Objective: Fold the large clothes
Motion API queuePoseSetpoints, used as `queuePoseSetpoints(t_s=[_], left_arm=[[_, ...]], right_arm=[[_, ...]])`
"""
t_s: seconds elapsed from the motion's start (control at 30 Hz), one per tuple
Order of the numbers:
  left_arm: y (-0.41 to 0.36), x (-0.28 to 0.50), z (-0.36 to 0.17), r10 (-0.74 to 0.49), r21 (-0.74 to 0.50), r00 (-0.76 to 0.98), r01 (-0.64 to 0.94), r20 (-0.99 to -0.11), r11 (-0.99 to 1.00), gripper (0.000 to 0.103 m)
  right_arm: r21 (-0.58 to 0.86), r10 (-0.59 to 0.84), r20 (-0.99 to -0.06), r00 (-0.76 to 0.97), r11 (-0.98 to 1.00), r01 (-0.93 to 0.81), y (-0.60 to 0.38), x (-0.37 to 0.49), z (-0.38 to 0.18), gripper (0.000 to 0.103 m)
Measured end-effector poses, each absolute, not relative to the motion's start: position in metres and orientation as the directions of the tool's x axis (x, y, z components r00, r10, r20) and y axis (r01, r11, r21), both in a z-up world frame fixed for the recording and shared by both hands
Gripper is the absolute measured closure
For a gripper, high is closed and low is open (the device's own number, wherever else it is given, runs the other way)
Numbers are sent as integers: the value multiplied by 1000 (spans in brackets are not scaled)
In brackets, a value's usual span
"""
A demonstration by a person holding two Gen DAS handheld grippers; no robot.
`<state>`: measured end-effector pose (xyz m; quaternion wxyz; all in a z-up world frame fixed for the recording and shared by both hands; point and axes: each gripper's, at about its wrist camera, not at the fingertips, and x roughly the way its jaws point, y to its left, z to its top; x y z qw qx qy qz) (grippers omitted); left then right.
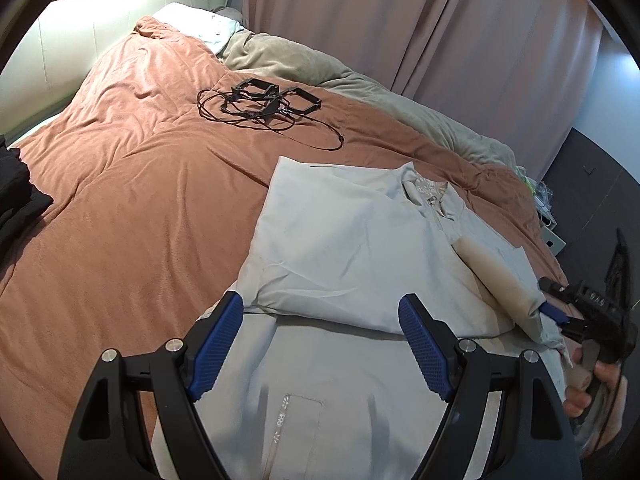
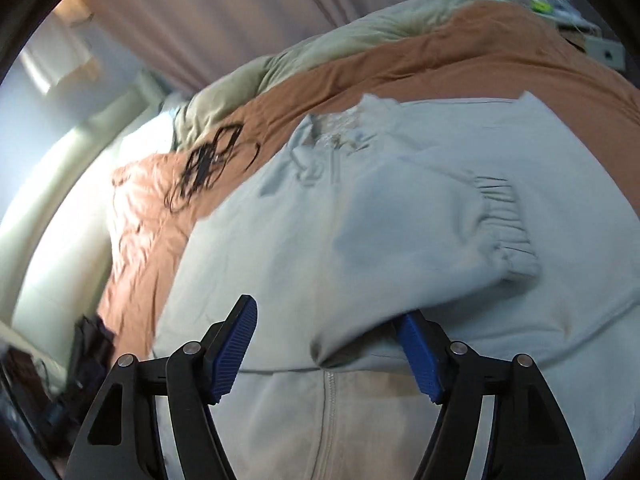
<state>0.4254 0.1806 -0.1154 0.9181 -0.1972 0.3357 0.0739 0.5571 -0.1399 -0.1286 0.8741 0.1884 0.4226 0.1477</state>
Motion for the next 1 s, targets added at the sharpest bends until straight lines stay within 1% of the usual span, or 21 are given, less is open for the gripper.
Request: queuePoseSetpoints(t_s=[0.13, 0.23, 0.33, 0.43, 0.63, 0.67, 0.7, 0.73, 0.77, 0.8, 0.83, 0.93, 1.0], left_arm=[[182, 425, -115, 4, -318, 767, -270, -641, 909, 22], [181, 424, -116, 9, -315, 768, -274, -641, 909, 22], [182, 424, -116, 13, -316, 767, -279, -641, 907, 22], [184, 424, -116, 12, -324, 768, -285, -641, 902, 22], [185, 425, -117, 17, -326, 768, -293, -641, 899, 22], [185, 425, -117, 16, -327, 767, -293, -641, 899, 22], [185, 426, -117, 16, -327, 767, -292, -642, 899, 22], [185, 426, -117, 17, -325, 766, -292, -642, 899, 22], [184, 426, -117, 17, -324, 766, -292, -642, 900, 22], [185, 426, -117, 17, -326, 767, -292, -642, 899, 22], [185, 426, -117, 17, -325, 767, -292, -642, 899, 22], [186, 426, -118, 19, -329, 767, -298, -642, 896, 22], [188, 426, -118, 17, -334, 766, -301, -643, 893, 22]], right_arm=[[530, 388, -635, 668, 848, 10, -176, 545, -119, 32], [558, 343, -645, 683, 821, 115, -205, 544, -127, 32], [563, 323, -674, 665, 806, 179, -217, 552, -144, 32], [555, 309, -693, 651, 805, 209, -223, 556, -156, 32], [589, 364, -708, 605, 777, 222, -222, 578, -185, 33], [600, 378, -702, 603, 770, 216, -219, 581, -188, 38], [603, 380, -697, 608, 769, 211, -219, 581, -189, 41], [594, 371, -696, 615, 778, 204, -216, 583, -187, 52], [592, 371, -689, 622, 783, 189, -212, 584, -184, 69], [609, 395, -672, 627, 776, 163, -209, 585, -181, 78], [632, 427, -653, 626, 763, 138, -203, 587, -179, 84], [633, 449, -618, 645, 771, 68, -179, 585, -165, 87], [641, 483, -588, 648, 767, 9, -159, 583, -154, 87]])
